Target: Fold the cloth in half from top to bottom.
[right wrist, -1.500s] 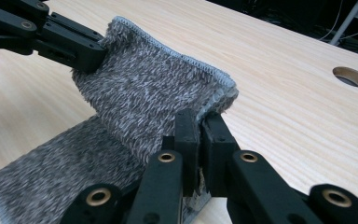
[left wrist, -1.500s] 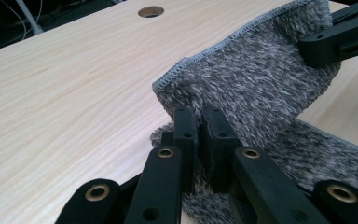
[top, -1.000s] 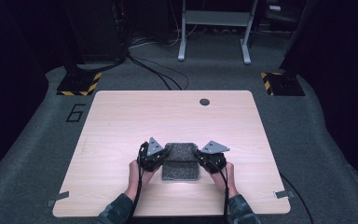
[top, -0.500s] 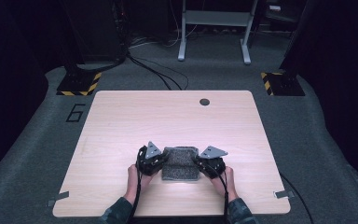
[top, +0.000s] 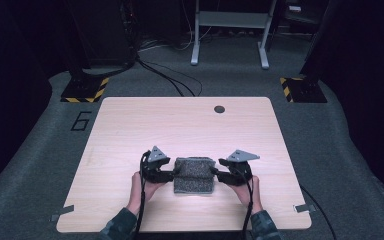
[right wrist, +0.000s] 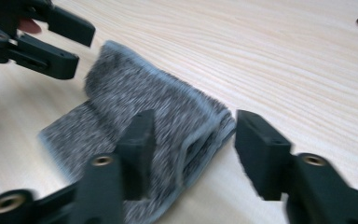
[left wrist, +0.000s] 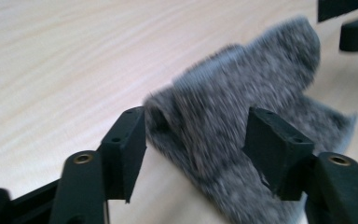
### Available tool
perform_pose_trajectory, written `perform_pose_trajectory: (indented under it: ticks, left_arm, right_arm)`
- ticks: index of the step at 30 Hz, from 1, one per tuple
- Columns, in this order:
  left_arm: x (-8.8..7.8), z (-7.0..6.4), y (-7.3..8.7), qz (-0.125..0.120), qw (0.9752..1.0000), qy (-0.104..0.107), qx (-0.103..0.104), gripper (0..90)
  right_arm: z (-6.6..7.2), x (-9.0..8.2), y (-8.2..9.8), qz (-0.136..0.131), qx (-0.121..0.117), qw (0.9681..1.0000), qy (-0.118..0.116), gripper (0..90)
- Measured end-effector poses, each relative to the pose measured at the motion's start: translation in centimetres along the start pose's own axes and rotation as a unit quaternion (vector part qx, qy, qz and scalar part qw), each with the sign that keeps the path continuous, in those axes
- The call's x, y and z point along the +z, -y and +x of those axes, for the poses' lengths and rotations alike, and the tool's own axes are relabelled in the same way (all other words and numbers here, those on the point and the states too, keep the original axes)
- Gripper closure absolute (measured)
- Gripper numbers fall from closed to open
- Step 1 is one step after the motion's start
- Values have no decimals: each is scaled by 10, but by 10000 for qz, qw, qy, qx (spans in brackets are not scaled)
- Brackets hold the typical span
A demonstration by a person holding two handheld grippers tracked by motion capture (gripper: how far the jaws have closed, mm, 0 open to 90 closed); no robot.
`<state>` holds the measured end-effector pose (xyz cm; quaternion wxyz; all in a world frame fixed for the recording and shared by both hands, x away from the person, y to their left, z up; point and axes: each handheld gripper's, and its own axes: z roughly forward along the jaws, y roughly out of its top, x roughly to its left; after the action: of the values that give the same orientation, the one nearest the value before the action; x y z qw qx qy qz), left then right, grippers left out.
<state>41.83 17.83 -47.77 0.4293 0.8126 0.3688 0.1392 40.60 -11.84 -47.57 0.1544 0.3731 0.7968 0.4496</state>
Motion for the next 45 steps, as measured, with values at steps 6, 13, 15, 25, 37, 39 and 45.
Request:
perform_pose_trajectory:
  ticks: [6,13,15,25,37,39,45]
  left_arm:
    - [19,2,-12,232,9994,238,74,574]
    - [14,-9,-2,150,9986,424,277,784]
    - [12,-12,2,91,9987,422,275,783]
    - [-8,-25,26,108,9970,723,244,692]
    - [-39,-11,10,-234,9978,607,94,500]
    - [-31,-9,7,-80,9995,287,102,455]
    - [-8,-19,15,313,9991,-74,275,337]
  right_arm:
    - [-14,38,-14,834,491,9944,-435,504]
    - [4,30,-12,633,-42,9978,-211,752]
    - [6,26,-9,599,-48,9980,-201,758]
    - [24,3,11,575,-157,9979,-268,676]
    - [15,-29,-10,38,115,9997,-225,541]
    - [10,-21,-15,91,158,9998,-89,510]
    - [13,15,-15,507,186,9985,112,400]
